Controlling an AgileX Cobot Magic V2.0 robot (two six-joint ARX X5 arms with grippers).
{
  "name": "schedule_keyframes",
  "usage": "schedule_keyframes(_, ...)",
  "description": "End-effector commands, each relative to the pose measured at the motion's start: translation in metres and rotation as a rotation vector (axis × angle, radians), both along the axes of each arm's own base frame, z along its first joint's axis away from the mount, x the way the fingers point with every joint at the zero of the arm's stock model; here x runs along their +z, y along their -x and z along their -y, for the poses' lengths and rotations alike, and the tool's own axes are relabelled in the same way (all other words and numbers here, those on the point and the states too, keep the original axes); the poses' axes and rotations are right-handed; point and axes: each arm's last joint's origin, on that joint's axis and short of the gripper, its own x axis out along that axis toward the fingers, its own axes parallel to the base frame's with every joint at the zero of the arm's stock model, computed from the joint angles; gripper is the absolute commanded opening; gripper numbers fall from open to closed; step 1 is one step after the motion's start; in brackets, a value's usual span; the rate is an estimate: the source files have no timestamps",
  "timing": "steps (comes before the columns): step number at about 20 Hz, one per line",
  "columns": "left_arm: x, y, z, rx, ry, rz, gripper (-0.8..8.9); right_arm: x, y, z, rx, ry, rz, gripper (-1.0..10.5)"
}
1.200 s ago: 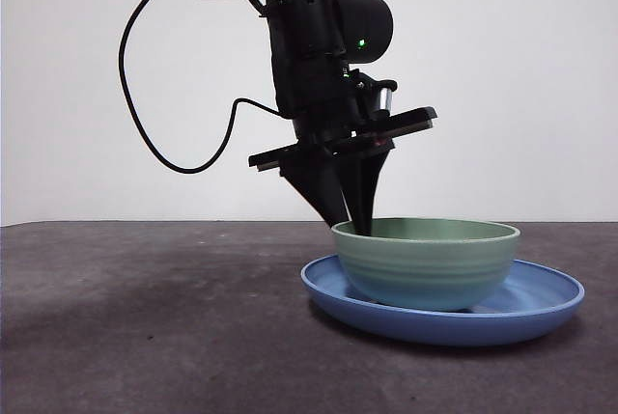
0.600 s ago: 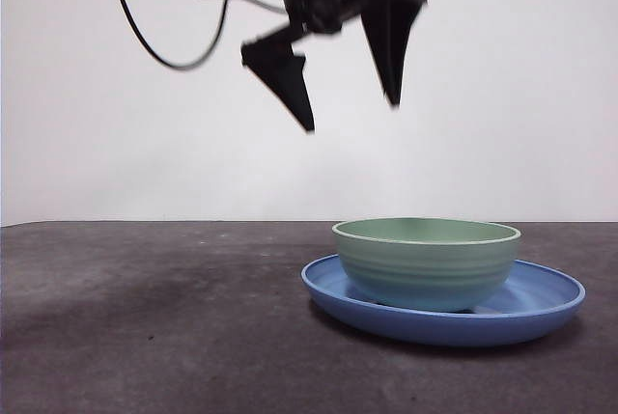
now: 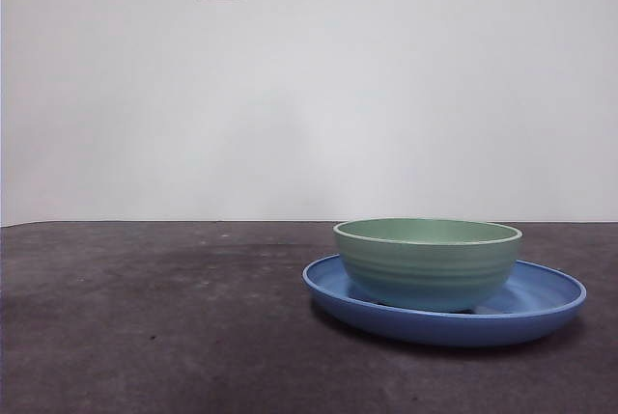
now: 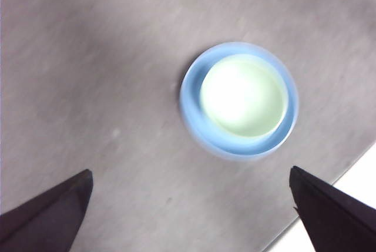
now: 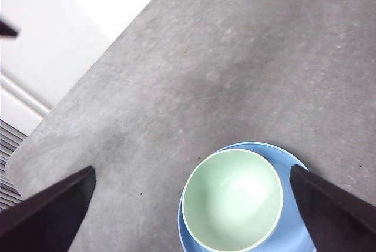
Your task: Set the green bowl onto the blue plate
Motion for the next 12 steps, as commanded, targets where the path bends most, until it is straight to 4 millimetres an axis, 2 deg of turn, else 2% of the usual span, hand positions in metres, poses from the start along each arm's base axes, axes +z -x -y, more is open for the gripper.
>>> schedule_keyframes(1,-0.001,0.026,-0.021,-0.033,0.031,0.114,5.92,0.006,0.000,-0.001,0.009,0.004,0.024,6.4)
schedule_keyframes(7,-0.035,0.103,-0.073,-0.051,0.092,0.251,5.92,0.005,0.000,-0.001,0.009,0.005,0.020,6.4)
schedule_keyframes(12,-0.061,0.146,-0.102,-0.023,0.147,0.286,5.92,0.005,0.000,-0.001,0.007,0.006,0.008,6.4)
